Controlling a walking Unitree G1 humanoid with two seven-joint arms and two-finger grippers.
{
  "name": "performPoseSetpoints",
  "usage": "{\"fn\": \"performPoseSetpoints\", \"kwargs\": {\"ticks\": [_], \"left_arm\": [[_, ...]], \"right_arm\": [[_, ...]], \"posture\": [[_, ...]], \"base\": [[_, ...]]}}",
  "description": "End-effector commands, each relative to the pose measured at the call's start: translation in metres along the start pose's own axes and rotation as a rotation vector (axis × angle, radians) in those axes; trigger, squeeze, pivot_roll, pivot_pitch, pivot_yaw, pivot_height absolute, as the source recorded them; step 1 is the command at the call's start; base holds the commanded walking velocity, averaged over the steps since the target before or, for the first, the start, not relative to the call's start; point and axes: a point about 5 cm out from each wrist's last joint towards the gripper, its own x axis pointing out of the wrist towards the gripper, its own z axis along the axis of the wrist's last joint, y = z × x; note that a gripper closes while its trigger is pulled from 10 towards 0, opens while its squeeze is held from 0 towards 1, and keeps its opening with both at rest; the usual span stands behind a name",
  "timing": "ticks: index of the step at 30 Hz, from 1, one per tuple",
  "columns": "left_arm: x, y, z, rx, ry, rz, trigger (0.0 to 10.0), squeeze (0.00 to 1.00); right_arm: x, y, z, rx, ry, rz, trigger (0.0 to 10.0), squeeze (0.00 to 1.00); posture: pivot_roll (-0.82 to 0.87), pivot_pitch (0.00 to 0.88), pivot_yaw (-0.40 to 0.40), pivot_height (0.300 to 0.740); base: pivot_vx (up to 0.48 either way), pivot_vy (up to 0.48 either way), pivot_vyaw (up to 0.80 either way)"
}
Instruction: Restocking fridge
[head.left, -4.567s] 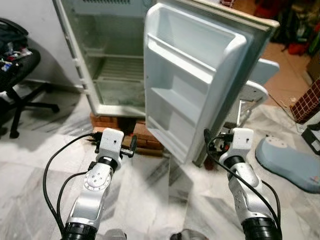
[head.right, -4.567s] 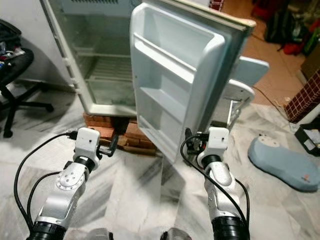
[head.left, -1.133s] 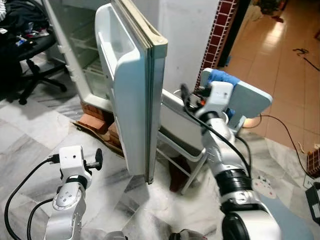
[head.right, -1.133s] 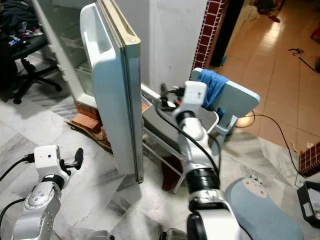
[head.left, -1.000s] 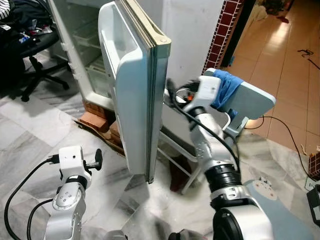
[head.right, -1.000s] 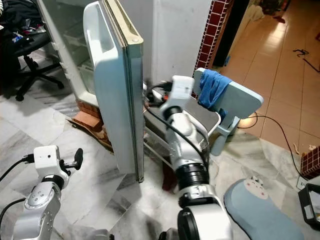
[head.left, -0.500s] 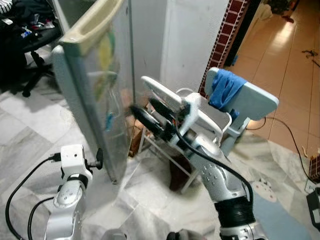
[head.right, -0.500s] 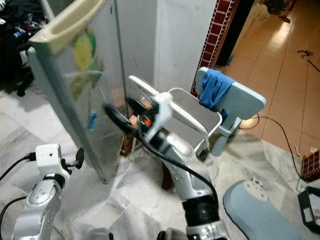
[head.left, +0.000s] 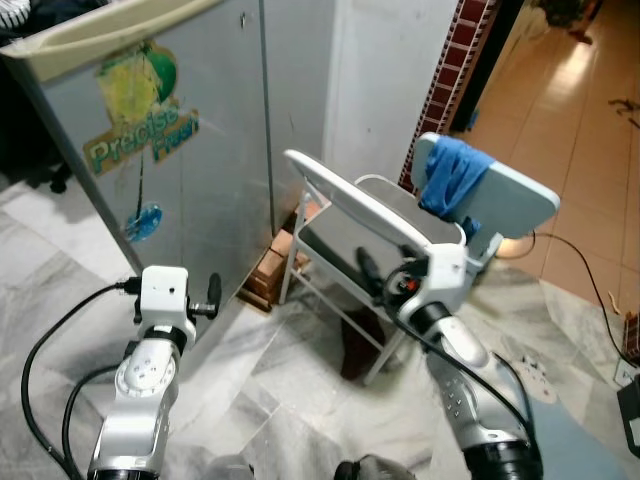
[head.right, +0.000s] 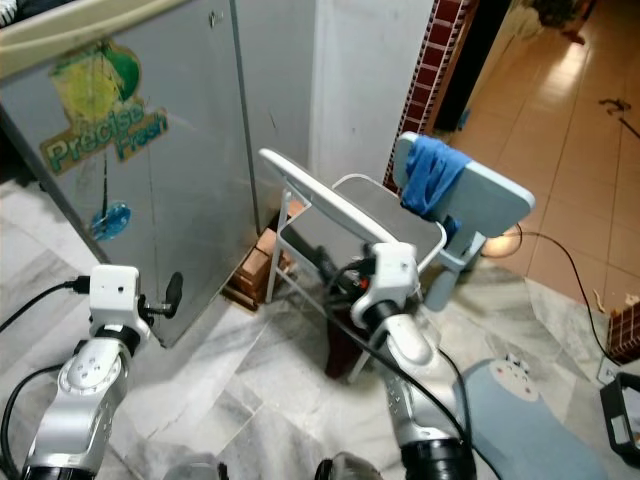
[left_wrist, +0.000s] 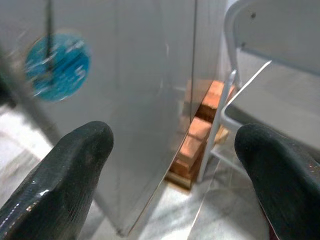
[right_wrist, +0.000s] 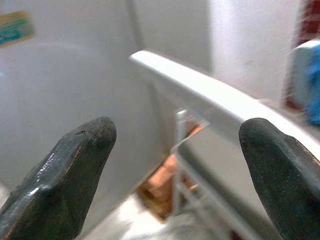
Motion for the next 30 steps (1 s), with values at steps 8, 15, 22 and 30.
{"fn": "performPoseSetpoints", "kwargs": {"ticks": [8,15,22,30], "left_arm": [[-0.001,-0.010,0.007,0.025,-0.060,-0.045,0.4,0.59],[0.001,-0.008,0.008,0.028,-0.066,-0.010,0.0,0.36],[0.001,-0.008,0.006,0.003,-0.062,-0.024,0.0,0.00],[0.003,-0.014,0.005,-0.009,-0.054,-0.061,0.0,0.00]], "right_arm": [[-0.009,-0.015,-0.004,-0.032,-0.004,-0.095,10.0,0.00],[-0.008,-0.013,-0.005,-0.041,-0.011,-0.103,10.0,0.00],[-0.006,-0.015,-0.006,-0.045,-0.013,-0.115,10.0,0.00],[-0.005,-0.016,-0.007,-0.052,-0.014,-0.122,10.0,0.00]], "posture": [[0.06,0.057,-0.013,0.740],[0.06,0.056,-0.012,0.740],[0.05,0.052,-0.011,0.740],[0.05,0.047,-0.014,0.740]], "base": [[0.000,0.358,0.00],[0.000,0.034,0.00],[0.000,0.000,0.00],[0.000,0.036,0.00]]}}
